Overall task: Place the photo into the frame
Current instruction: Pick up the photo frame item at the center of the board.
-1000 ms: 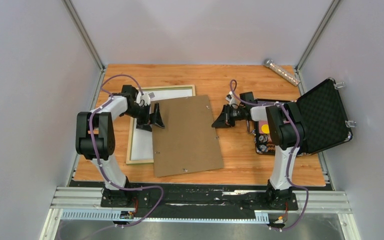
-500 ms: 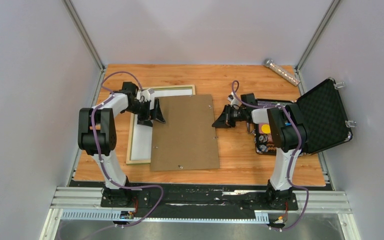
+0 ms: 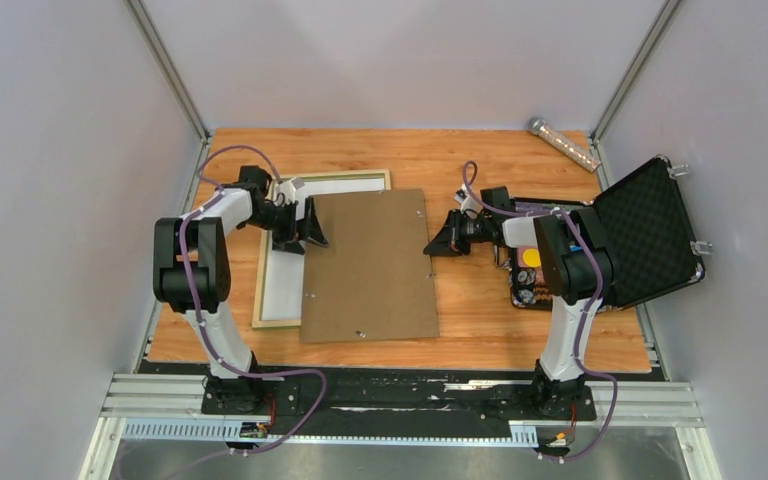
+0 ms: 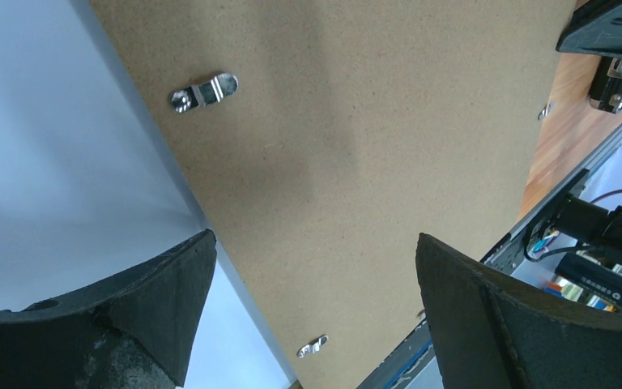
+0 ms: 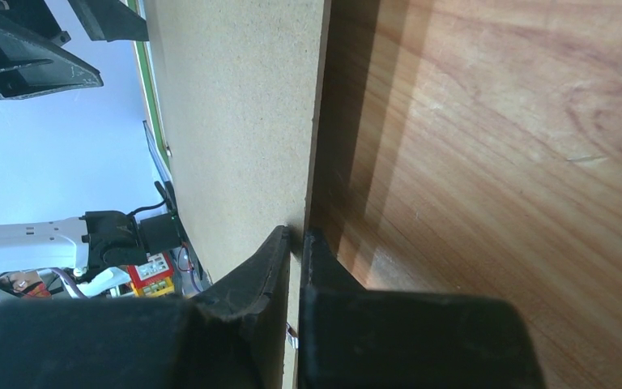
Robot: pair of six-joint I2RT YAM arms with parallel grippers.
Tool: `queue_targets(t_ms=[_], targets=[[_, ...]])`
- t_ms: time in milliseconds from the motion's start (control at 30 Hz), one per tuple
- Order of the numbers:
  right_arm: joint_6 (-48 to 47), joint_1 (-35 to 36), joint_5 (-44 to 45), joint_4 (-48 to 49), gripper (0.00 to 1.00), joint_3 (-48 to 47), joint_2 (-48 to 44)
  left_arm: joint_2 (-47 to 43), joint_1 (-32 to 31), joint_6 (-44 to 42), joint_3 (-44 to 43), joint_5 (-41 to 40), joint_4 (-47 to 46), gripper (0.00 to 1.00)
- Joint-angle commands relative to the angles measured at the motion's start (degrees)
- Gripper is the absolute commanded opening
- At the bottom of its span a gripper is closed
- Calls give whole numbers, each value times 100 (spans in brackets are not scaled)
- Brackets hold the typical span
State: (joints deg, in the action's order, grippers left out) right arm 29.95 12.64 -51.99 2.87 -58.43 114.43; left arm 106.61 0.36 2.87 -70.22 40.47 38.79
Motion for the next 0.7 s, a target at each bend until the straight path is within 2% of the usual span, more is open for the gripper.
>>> queue_targets(t_ms=[0,267,667], targets=[[-121,35,-4,223,0,-44,-89,-458,220,-105,94,138,13,100],[-141,-3,-2,218,0,-23,-99,-695,256,-237,260,-16,102,100],[-85,-29,-224,321,0,-36,-39,-509,250,-371,561,367,182,99]])
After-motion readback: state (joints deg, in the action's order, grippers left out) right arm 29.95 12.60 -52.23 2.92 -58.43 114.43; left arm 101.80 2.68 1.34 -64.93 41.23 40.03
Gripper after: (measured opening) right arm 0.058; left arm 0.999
